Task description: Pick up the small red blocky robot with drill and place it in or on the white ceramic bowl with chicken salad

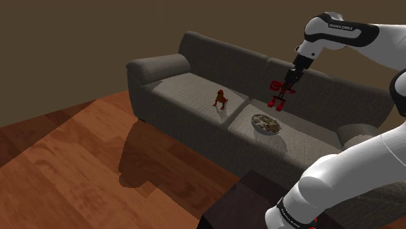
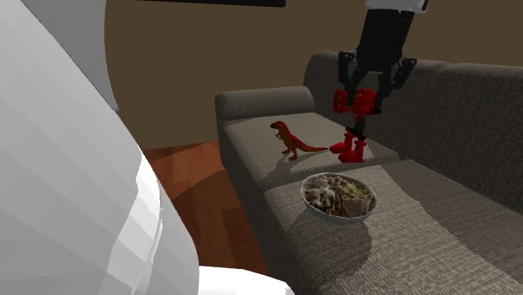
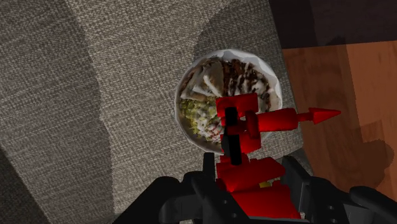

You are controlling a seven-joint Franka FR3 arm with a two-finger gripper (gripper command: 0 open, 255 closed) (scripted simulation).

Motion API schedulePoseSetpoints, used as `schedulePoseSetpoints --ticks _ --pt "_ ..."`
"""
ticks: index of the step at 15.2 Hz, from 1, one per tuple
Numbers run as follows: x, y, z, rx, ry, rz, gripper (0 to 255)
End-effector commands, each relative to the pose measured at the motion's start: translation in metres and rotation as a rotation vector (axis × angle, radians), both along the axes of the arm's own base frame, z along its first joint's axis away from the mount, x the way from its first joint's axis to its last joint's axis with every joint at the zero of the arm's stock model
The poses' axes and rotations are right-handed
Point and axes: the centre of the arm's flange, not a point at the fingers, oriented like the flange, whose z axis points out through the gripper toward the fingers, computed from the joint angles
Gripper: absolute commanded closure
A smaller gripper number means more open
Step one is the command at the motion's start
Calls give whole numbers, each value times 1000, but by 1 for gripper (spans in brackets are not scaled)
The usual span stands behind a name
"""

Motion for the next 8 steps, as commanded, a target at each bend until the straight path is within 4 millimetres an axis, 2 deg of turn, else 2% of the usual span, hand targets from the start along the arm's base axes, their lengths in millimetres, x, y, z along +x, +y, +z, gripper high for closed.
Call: schedulePoseSetpoints --ticks 1,8 --pt "-1 0 -10 0 -1 0 255" --pt "-1 0 -47 0 -1 0 255"
